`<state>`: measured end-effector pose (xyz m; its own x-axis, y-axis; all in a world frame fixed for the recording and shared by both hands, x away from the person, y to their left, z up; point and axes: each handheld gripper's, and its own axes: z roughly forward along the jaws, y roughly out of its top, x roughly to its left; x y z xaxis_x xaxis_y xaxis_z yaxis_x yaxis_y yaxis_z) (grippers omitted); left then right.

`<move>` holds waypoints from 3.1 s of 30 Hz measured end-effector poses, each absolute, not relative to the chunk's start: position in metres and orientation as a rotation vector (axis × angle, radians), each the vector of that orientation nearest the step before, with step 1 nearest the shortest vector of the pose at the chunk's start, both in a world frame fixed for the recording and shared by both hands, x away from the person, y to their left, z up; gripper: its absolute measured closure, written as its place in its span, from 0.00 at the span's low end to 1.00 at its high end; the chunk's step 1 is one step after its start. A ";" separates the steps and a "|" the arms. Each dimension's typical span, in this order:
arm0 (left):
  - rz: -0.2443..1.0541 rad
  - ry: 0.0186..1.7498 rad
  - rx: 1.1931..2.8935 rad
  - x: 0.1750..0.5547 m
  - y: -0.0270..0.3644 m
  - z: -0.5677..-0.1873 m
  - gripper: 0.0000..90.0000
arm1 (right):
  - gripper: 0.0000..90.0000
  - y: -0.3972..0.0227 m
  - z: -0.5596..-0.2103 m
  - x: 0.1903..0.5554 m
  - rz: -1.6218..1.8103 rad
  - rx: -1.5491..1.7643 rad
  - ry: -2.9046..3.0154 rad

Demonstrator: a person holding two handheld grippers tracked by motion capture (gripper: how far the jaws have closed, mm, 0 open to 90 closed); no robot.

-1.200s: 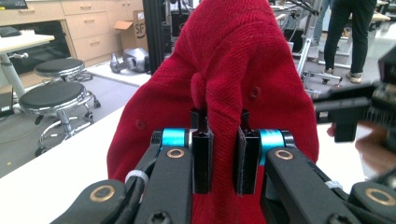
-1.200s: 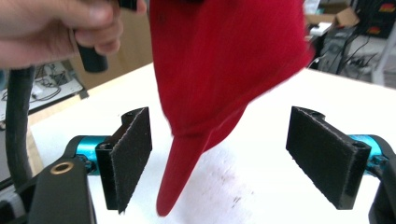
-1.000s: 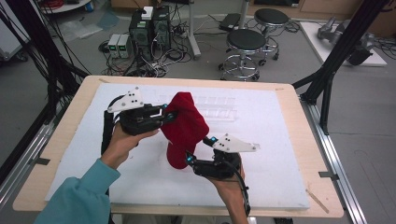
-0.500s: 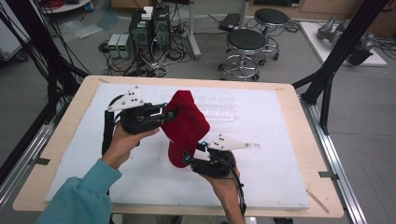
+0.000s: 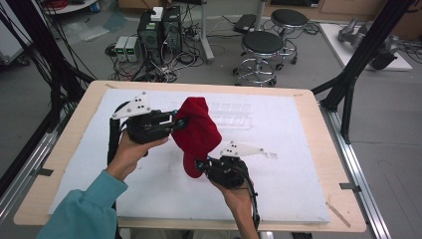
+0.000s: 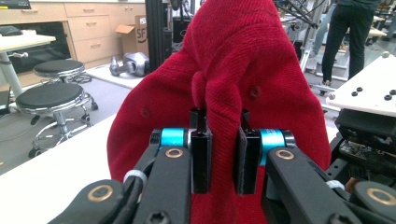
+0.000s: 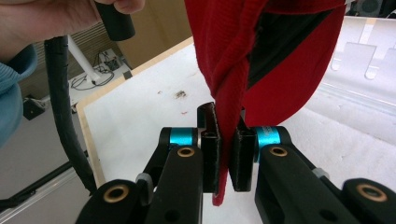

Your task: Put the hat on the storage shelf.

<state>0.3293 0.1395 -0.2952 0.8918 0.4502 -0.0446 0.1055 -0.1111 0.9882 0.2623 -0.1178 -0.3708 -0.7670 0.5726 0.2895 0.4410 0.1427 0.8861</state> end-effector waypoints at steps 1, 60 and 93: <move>0.307 0.431 1.669 0.329 0.140 -0.295 0.84 | 0.95 -0.118 -0.371 0.262 1.702 1.021 2.279; 0.515 0.785 1.675 0.284 0.295 -0.420 0.07 | 0.95 -0.162 -0.332 0.409 1.644 1.039 2.022; 0.584 0.797 1.609 0.274 0.306 -0.448 0.07 | 0.95 -0.144 -0.373 0.437 1.544 1.167 2.051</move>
